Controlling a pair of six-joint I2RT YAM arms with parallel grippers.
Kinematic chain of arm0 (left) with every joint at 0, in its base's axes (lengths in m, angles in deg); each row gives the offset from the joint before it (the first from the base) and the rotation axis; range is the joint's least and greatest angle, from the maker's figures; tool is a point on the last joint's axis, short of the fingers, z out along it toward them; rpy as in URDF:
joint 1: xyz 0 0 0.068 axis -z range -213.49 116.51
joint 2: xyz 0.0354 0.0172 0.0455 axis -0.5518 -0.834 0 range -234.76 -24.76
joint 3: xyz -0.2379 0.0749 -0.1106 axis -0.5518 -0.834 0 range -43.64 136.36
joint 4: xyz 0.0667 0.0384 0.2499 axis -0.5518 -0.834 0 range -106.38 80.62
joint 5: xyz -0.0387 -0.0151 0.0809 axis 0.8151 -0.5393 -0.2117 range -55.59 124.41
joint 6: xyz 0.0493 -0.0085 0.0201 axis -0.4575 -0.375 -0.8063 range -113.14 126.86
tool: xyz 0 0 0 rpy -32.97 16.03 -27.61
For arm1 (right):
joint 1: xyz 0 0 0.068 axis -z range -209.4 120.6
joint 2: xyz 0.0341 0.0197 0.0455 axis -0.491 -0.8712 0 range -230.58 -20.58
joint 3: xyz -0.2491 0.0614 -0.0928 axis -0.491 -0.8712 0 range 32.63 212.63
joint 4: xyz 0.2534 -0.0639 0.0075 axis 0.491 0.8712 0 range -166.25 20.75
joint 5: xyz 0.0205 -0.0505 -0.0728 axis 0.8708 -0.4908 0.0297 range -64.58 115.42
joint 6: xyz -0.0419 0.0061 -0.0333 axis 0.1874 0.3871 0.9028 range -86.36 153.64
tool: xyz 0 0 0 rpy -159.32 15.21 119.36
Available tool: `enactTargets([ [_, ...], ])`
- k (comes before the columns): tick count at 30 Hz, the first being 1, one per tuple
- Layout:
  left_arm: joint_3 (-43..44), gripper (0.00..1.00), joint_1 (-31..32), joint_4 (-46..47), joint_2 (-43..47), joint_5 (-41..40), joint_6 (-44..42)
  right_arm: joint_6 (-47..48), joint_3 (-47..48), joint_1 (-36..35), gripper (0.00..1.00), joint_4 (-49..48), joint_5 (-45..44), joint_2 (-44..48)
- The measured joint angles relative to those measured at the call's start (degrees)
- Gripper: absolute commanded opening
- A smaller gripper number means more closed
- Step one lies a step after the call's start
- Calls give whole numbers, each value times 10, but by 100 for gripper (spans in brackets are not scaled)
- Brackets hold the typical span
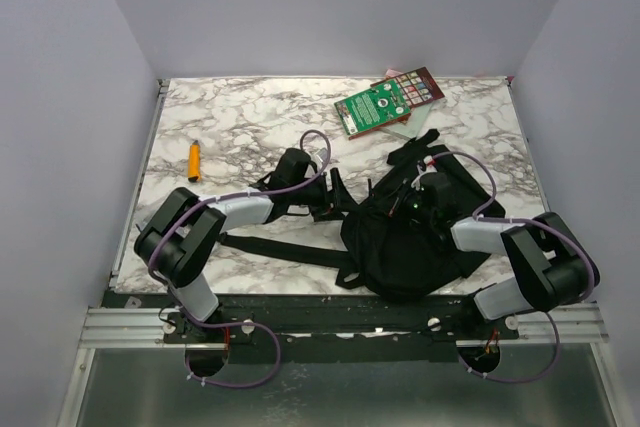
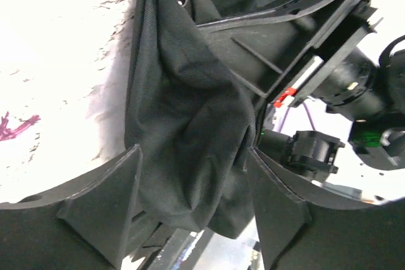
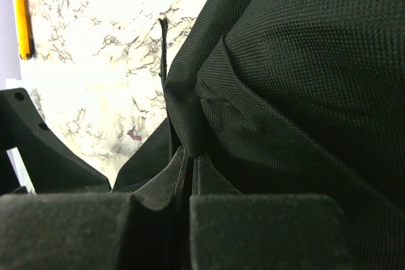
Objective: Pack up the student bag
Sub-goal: Unzip the student bag at the center of the board.
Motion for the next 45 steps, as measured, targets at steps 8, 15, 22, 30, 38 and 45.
enactTargets([
  [8,103,61,-1,-35,-64,47,13,11,-21,0,3,-54,2,-15],
  [15,96,15,25,-53,-100,50,-2,33,-10,-2,19,4,-15,16],
  [22,82,4,50,-88,-99,-12,-42,74,108,-4,35,181,-37,7],
  [30,86,0,65,-130,-99,-51,-64,125,247,-3,49,336,-56,-3],
  [38,85,0,66,-143,-89,-69,-69,163,365,-3,56,431,-47,-96],
  [45,85,0,67,-146,-86,-72,-70,185,381,-3,50,454,-47,-154],
])
